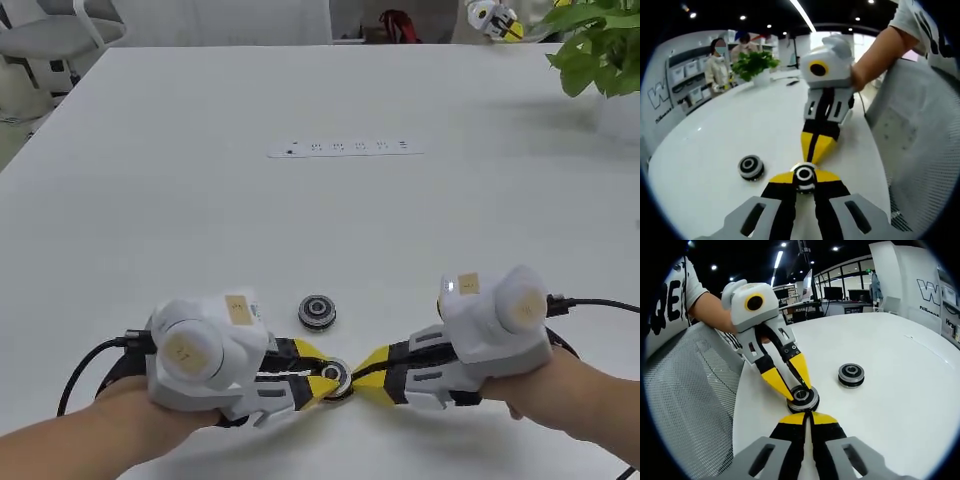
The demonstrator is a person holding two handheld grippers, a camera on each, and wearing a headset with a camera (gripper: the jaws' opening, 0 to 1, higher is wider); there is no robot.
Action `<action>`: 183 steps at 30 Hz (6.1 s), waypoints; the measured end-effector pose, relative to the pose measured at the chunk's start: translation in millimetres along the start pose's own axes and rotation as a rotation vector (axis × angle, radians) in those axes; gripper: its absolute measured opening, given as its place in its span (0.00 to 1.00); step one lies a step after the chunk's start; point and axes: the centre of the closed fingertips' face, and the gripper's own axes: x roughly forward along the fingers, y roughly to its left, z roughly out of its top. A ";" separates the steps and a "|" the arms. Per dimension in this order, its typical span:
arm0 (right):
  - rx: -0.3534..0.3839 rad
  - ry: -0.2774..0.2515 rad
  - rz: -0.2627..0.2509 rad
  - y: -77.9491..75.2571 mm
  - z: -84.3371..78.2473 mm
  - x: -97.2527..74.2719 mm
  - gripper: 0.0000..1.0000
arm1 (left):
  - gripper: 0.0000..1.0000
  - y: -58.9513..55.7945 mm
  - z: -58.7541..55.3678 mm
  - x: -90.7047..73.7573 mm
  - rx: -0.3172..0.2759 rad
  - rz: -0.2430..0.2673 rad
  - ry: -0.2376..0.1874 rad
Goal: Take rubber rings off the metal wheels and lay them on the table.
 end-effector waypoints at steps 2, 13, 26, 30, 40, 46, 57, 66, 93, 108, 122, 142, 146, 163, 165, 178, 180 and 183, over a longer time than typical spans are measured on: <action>-0.009 0.004 0.000 -0.1 -0.2 0.2 0.00 | 0.13 -0.1 0.0 0.1 0.002 0.000 0.001; 0.113 -0.014 0.005 -2.7 1.2 -3.1 0.00 | 0.13 0.0 -0.4 0.4 0.014 0.003 0.006; 0.184 -0.036 -0.006 -4.5 3.0 -2.5 0.00 | 0.13 0.0 -0.5 0.4 0.015 0.006 0.009; 0.120 -0.023 -0.014 -3.6 2.7 -1.4 0.00 | 0.13 0.3 -0.6 0.4 0.016 0.007 0.010; 0.133 -0.030 0.007 -3.8 -0.1 -0.9 0.04 | 0.13 0.5 -0.3 0.5 0.015 0.007 0.009; 0.191 -0.051 0.020 -5.6 -1.2 -1.4 0.05 | 0.13 0.8 -0.1 0.5 0.013 0.007 0.008; 0.253 -0.056 0.039 -4.2 -0.7 -0.8 0.00 | 0.13 0.6 -0.5 0.4 0.017 0.008 0.011; 0.351 -0.098 0.045 -7.8 3.4 -6.9 0.00 | 0.13 0.3 -0.4 0.6 0.024 0.010 0.018; 0.461 -0.164 0.082 -4.1 13.9 -7.0 0.00 | 0.12 0.5 0.2 0.3 0.020 0.018 0.025; 0.448 -0.159 0.085 -1.7 16.0 -7.7 0.00 | 0.12 0.6 0.4 0.4 0.029 0.018 0.029; 0.446 -0.156 0.099 1.5 17.7 -8.6 0.00 | 0.12 -0.2 -0.2 0.6 0.032 0.013 0.033; 0.389 -0.192 0.176 18.6 36.1 -7.3 0.00 | 0.12 0.9 -0.6 0.5 0.027 0.020 0.037; 0.402 -0.193 0.150 11.6 32.6 -10.6 0.00 | 0.12 1.1 -0.5 0.4 0.021 0.017 0.036; 0.420 -0.180 0.121 6.1 25.7 -10.2 0.00 | 0.14 0.9 1.0 -2.6 0.038 -0.007 0.024; 0.415 -0.177 0.117 5.4 24.8 -10.1 0.00 | 0.15 1.1 2.3 -4.1 0.035 -0.007 0.017; 0.431 -0.206 0.118 3.2 30.8 -14.2 0.00 | 0.25 5.3 22.2 -25.4 -0.020 0.009 -0.083; 0.430 -0.207 0.119 3.4 31.6 -14.5 0.00 | 0.27 8.0 22.4 -30.6 -0.026 0.017 -0.090; 0.433 -0.208 0.121 3.7 32.5 -14.6 0.00 | 0.29 10.0 20.5 -36.7 -0.027 0.027 -0.091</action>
